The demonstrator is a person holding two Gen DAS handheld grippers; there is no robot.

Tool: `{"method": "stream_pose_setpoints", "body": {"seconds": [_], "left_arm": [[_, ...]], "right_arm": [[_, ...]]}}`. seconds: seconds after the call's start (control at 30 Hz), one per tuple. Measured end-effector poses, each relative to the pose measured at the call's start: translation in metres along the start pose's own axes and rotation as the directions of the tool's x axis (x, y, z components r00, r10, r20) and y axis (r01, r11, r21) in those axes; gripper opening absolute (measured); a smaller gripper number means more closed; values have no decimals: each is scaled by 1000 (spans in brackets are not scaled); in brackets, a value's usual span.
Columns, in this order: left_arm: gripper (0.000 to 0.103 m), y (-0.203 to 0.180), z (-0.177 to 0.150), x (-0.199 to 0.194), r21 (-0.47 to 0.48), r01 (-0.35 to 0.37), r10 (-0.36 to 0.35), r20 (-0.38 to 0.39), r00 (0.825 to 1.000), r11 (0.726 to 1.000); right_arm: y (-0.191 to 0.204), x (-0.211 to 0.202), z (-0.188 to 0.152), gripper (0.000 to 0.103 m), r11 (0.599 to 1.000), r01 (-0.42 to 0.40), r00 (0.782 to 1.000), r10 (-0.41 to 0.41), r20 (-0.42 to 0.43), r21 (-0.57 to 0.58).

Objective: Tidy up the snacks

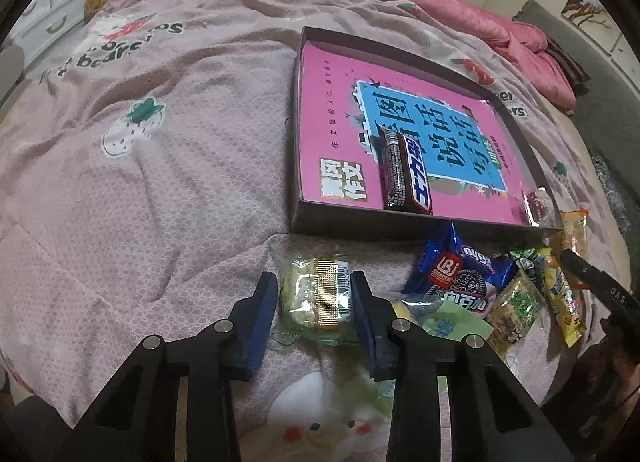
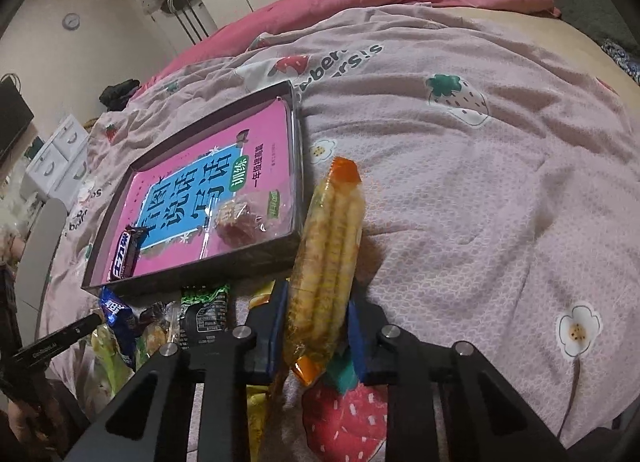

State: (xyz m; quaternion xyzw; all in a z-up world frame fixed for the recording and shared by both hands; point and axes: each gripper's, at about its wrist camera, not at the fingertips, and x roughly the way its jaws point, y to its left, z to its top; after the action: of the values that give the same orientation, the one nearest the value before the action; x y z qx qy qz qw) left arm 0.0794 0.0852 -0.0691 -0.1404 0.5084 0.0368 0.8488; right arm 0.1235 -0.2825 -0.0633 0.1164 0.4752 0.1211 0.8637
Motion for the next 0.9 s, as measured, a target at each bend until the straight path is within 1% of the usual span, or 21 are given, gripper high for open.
{"method": "stream_pose_setpoints", "body": {"seconds": [0.1, 0.2, 0.37, 0.47, 0.6, 0.7, 0.9], "left_arm": [[35, 1, -1, -1, 2, 5, -5, 2, 1000, 1000], [34, 2, -1, -4, -7, 16, -16, 13, 1000, 1000], [34, 4, 0, -12, -19, 36, -35, 37, 999, 999], [34, 5, 1, -18, -21, 44, -42, 59, 997, 999], [34, 4, 2, -25, -20, 39, -38, 84, 996, 999], [34, 2, 1, -33, -17, 53, -51, 105, 993, 998], [34, -6, 2, -44, 9, 75, -76, 136, 988, 997]], "right_arm": [[1, -5, 0, 26, 1000, 8, 1000, -8, 18, -13], [-2, -11, -1, 25, 1000, 0, 1000, 0, 29, -4], [-6, -22, -3, 25, 999, -30, 999, 29, 46, 14], [-6, -30, -2, 25, 999, -50, 996, 48, 76, 17], [1, -37, -1, 25, 998, -68, 992, 69, 108, -11], [12, -40, 0, 25, 996, -69, 989, 76, 126, -57], [28, -44, 1, 25, 987, -99, 981, 118, 152, -125]]}}
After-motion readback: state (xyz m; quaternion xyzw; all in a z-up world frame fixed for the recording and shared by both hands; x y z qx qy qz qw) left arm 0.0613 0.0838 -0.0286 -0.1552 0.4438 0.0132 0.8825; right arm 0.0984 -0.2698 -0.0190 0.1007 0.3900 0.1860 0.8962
